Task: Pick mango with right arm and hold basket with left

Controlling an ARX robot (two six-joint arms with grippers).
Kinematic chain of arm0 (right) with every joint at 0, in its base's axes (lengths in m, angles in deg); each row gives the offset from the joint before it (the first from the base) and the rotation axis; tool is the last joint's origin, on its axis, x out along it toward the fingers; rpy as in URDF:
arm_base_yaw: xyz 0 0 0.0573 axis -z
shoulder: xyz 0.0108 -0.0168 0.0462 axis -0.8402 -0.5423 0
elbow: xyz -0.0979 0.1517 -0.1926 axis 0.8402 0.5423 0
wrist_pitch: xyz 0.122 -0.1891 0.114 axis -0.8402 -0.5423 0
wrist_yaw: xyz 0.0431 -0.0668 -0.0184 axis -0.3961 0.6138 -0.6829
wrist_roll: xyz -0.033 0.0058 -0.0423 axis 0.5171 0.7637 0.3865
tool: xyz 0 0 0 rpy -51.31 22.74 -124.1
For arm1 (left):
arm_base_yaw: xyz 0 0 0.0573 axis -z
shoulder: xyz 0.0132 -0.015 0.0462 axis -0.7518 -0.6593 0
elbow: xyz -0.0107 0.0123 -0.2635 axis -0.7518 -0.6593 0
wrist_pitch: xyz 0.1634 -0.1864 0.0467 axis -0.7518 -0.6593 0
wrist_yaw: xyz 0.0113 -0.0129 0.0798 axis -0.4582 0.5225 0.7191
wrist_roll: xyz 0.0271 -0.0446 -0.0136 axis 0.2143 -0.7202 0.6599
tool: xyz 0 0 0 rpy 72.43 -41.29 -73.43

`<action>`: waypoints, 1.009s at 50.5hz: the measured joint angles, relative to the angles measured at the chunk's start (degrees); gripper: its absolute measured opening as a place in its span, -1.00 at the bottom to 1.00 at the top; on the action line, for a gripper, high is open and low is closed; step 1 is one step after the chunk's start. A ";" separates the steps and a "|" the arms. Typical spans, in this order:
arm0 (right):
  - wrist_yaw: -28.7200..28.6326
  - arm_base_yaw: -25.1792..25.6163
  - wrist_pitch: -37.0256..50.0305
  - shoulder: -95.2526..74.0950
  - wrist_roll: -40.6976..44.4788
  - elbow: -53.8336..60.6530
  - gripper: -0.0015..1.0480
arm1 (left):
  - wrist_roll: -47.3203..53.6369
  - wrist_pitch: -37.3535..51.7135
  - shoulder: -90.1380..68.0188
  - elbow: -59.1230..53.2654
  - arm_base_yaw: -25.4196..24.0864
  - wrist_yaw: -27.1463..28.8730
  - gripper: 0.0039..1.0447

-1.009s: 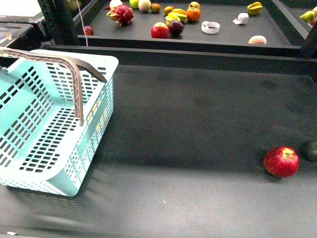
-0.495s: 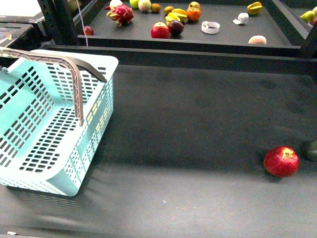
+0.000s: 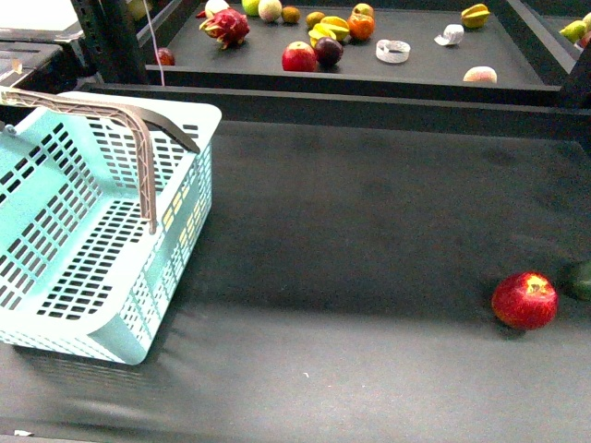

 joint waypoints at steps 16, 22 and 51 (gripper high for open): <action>-0.02 0.02 0.00 0.00 0.02 0.00 0.84 | 0.59 -16.24 14.99 0.52 9.88 8.87 -0.96; 0.00 0.00 0.00 0.00 0.00 0.00 0.84 | 0.59 -18.95 17.64 0.52 9.97 9.46 -0.96; -0.02 0.02 0.00 0.00 0.00 0.00 0.84 | 0.59 -35.58 33.83 0.59 10.03 9.44 -0.96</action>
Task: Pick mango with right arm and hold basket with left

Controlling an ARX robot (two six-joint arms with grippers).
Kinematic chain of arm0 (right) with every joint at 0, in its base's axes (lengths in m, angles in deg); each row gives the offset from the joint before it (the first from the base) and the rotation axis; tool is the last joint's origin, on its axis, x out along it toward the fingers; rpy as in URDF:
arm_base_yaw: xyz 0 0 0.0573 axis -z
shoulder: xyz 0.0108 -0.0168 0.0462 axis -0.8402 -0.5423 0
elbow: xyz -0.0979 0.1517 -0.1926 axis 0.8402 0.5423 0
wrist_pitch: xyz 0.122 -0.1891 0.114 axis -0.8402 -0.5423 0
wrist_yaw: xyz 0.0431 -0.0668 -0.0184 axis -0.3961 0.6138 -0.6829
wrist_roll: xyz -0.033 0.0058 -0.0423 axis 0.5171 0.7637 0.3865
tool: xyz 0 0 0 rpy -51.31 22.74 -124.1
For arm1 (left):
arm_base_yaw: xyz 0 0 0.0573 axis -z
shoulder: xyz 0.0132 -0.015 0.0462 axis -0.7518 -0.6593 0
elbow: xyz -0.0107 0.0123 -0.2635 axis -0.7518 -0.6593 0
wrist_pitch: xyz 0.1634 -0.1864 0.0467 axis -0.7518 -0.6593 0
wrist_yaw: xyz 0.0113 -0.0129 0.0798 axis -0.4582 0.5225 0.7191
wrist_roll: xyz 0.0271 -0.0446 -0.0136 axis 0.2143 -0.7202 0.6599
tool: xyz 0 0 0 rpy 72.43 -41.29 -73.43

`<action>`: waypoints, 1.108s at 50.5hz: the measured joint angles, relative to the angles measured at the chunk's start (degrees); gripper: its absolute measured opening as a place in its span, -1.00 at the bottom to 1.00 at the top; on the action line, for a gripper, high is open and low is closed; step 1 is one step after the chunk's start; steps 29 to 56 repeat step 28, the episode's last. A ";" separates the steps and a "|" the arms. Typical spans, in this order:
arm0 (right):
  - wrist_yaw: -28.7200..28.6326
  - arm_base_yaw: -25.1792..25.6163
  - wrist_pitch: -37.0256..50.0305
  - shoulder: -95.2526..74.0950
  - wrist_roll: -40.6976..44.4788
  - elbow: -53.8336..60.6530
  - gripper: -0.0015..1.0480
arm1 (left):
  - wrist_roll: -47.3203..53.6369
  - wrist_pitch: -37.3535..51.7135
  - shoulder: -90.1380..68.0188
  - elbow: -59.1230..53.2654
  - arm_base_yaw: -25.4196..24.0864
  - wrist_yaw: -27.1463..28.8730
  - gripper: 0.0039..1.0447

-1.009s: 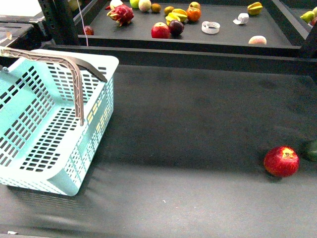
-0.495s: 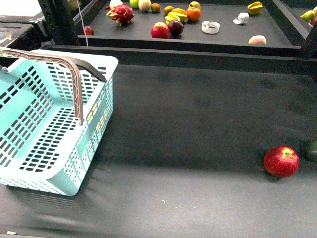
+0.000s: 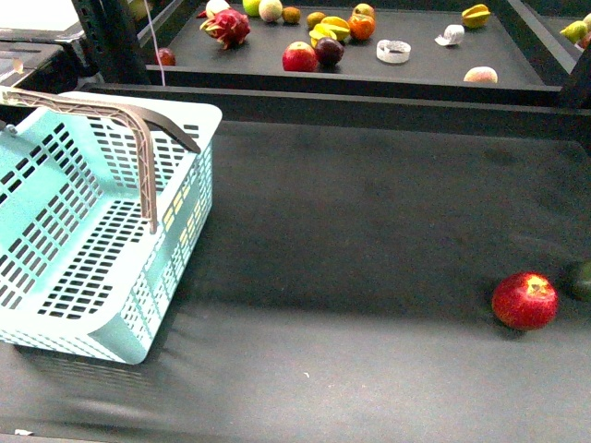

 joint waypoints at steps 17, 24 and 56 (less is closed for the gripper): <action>0.00 0.00 0.00 0.00 0.00 0.00 0.84 | 0.00 -0.04 0.09 0.00 0.00 0.00 -0.96; 0.00 0.00 0.00 0.00 0.02 0.00 0.84 | 0.00 -0.04 0.11 0.00 0.00 -0.02 -0.96; 0.02 -0.02 0.00 0.00 0.00 0.00 0.84 | 0.00 -0.04 0.11 0.00 0.00 -0.02 -0.96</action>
